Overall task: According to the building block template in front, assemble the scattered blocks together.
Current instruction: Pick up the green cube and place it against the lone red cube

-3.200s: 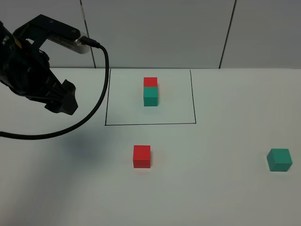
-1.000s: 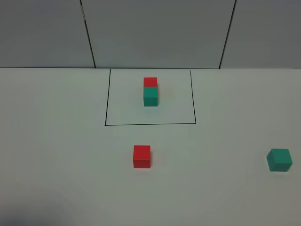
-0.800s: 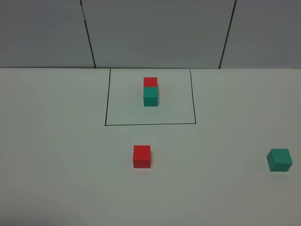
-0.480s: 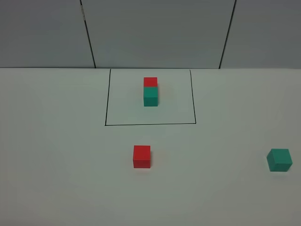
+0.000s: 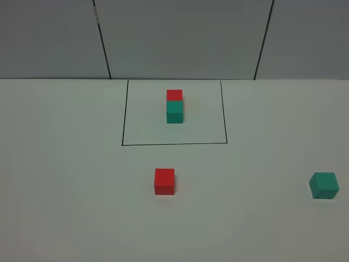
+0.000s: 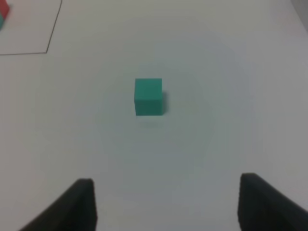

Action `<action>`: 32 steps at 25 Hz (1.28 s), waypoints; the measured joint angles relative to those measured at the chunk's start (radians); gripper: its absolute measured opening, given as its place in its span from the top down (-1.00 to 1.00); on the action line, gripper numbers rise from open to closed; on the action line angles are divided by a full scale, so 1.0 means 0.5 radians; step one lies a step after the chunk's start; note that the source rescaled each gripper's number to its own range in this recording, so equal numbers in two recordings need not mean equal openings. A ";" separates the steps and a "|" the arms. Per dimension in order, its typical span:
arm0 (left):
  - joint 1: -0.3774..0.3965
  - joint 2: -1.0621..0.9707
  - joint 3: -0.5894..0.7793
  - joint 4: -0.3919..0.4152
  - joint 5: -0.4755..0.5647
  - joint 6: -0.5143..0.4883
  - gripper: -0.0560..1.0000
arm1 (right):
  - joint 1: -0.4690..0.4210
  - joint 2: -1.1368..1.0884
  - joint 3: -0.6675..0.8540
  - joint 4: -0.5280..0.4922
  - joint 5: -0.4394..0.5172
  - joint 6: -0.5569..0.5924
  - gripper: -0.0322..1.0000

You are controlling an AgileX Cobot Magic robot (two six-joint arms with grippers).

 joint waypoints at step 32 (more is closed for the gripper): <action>0.264 -0.324 0.339 -0.206 -0.137 -0.059 -0.68 | 0.000 0.000 0.000 0.000 0.000 0.000 -0.20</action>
